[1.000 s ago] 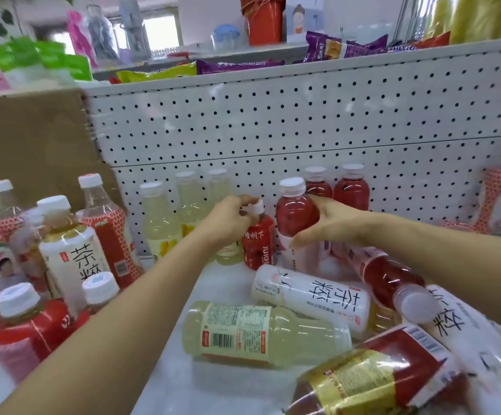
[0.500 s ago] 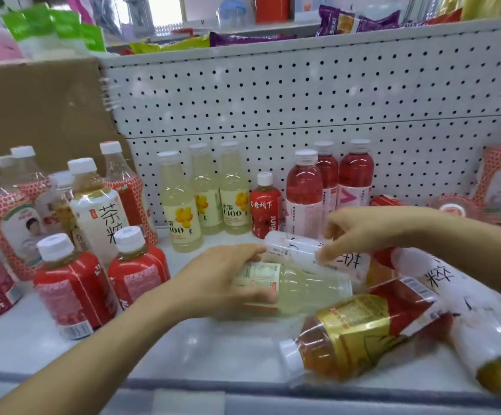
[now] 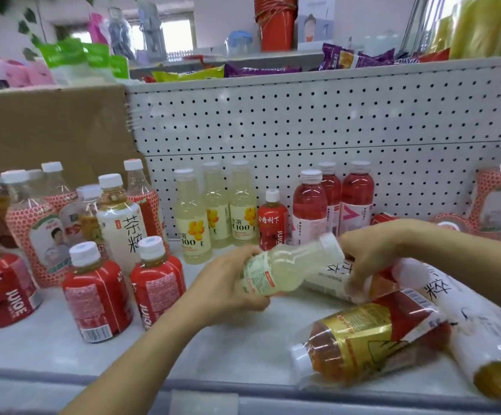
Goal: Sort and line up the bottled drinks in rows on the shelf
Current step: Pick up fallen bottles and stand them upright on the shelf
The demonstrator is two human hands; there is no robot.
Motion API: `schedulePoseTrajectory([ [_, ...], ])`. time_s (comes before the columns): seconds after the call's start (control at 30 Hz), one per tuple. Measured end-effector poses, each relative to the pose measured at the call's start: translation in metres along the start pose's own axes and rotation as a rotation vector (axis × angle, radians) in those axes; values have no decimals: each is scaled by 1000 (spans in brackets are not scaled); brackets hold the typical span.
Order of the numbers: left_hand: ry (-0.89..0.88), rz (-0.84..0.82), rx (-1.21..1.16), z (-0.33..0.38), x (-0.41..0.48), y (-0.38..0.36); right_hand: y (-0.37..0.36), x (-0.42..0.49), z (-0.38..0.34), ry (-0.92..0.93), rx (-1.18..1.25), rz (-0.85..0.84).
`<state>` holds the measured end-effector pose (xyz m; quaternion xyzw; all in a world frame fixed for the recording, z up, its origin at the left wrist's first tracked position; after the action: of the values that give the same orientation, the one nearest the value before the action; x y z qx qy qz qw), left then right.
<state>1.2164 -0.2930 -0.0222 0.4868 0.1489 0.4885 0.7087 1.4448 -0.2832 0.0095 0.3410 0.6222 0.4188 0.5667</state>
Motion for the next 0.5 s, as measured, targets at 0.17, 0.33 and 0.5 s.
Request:
schedulePoseTrajectory([
  [0.17, 160, 234, -456, -13, 20, -5, -16, 3, -12, -18, -101, 94],
  [0.33, 247, 376, -579, -33, 32, -6, -17, 2, -15, 28, -74, 174],
  [0.5, 312, 344, -523, -51, 26, -12, -15, 2, -24, 86, 53, 201],
])
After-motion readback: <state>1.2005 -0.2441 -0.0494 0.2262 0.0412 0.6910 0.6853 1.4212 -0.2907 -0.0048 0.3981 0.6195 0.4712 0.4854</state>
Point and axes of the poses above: each hand's wrist, its own x-axis towards the middle knuckle, its own y-axis out of the back of the hand, z = x × y, the point moved 5 cm from there along x, towards the middle knuckle, and after that the axes turned 2 degrees about -y, right-handed, at the moved point
